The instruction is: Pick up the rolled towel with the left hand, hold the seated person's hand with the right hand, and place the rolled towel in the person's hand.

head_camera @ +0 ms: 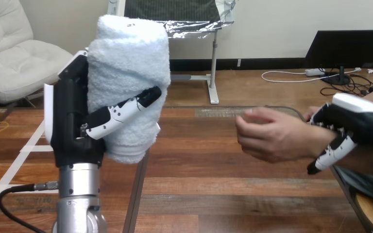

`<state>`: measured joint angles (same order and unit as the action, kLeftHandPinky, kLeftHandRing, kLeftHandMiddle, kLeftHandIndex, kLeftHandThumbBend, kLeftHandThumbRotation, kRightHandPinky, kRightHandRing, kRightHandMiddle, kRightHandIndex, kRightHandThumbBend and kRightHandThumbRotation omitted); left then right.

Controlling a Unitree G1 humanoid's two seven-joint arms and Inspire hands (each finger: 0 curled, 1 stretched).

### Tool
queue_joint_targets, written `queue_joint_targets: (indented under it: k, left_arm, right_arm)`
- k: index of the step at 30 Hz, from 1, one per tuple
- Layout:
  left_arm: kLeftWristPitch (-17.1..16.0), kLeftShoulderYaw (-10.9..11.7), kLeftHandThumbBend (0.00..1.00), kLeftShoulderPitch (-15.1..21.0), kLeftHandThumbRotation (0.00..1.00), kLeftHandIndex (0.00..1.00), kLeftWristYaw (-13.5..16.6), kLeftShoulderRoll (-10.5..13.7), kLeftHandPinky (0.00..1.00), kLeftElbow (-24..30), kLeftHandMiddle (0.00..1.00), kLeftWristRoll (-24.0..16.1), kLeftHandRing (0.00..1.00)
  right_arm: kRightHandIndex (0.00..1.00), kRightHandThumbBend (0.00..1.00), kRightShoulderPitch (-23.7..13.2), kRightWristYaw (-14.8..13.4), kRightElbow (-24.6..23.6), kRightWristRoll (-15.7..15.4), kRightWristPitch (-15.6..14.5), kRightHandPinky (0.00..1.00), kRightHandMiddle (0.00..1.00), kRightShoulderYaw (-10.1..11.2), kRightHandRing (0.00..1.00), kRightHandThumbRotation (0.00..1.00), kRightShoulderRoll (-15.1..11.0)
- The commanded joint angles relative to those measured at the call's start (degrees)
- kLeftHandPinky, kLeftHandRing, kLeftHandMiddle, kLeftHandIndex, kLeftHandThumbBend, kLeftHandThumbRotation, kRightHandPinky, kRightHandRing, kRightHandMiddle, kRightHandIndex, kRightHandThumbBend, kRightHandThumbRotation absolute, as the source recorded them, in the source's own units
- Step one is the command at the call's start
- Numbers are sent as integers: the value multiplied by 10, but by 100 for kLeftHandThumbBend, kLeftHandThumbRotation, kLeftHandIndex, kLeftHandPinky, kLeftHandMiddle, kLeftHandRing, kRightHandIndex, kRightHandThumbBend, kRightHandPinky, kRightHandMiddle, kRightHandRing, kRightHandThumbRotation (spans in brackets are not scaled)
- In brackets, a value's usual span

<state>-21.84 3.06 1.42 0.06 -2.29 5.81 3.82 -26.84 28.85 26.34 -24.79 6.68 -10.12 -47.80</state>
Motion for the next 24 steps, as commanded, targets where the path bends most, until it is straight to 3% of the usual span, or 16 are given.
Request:
queue_joint_targets:
  k: [1,14,24]
  left_arm:
    - [-16,-5,53,54,0,37,-1,-4,19,-16,33,0,25]
    - [-33,-8,52,84,0,37,-7,-13,19,-81,33,9,26]
    - [-66,-8,48,130,0,37,-25,-31,20,-172,33,34,26]
  right_arm:
    - [40,89,-12,-1,-19,-1,-9,23,37,21,29,7,-26]
    - [40,90,-15,8,-43,1,-10,22,37,30,29,9,-23]
    - [40,91,-20,14,-60,-1,-18,20,35,27,27,11,-14]
